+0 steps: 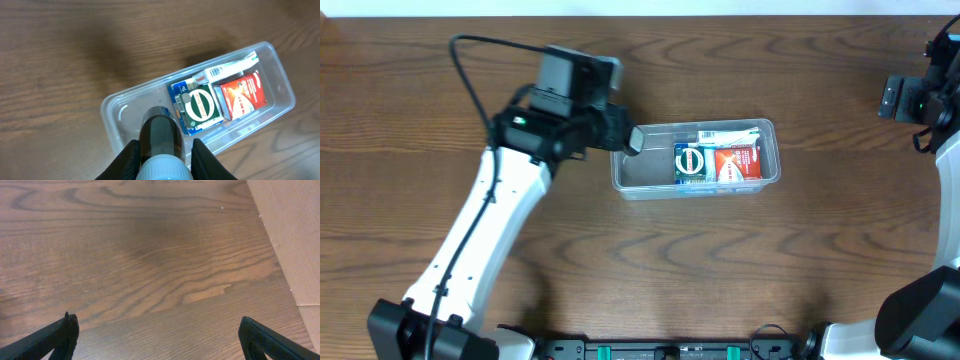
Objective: Pack container
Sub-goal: 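Carry the bottle with the left gripper over the container, then lower the bottle upright into the container's left end and release it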
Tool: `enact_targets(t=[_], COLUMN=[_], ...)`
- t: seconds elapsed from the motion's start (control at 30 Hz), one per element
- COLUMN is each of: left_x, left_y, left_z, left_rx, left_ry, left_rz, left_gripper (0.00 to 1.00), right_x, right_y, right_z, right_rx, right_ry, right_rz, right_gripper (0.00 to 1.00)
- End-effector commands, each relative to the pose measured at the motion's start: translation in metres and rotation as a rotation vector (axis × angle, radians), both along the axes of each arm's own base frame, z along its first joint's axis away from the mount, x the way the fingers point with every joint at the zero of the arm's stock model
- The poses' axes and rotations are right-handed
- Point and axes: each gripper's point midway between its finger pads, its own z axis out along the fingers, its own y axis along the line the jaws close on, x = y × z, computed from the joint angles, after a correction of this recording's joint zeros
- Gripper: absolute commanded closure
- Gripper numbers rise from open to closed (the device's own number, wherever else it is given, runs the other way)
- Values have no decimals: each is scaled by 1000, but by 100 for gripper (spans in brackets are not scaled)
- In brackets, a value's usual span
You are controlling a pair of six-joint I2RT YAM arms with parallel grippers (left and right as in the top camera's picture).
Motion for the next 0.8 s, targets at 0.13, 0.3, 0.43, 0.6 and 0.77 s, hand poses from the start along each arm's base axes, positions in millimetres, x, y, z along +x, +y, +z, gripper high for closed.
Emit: enact_targets(t=[0.13,0.3,0.43,0.6,0.77], left_x=[5,7,12,16,17], left_y=[-13,-23,-29,-32,-32], left_z=[0,-24,-47,-71,-92], left_rx=[138,168,177,210,213], left_ry=[-69,-26,17,58,114], left_rz=[145,209,228,224,270], left_gripper=[75,76,76,76,76], right_x=[0,0,0,0,0], right_y=[-3,-3,-3,-3,-3], right_z=[3,3,3,3,3], right_rx=[2,2,2,2,2], right_ry=[-10,-10,-10,-10,-10], right_rz=[-18,-18,-18,-18,-18], right_gripper=[1,1,1,1,1])
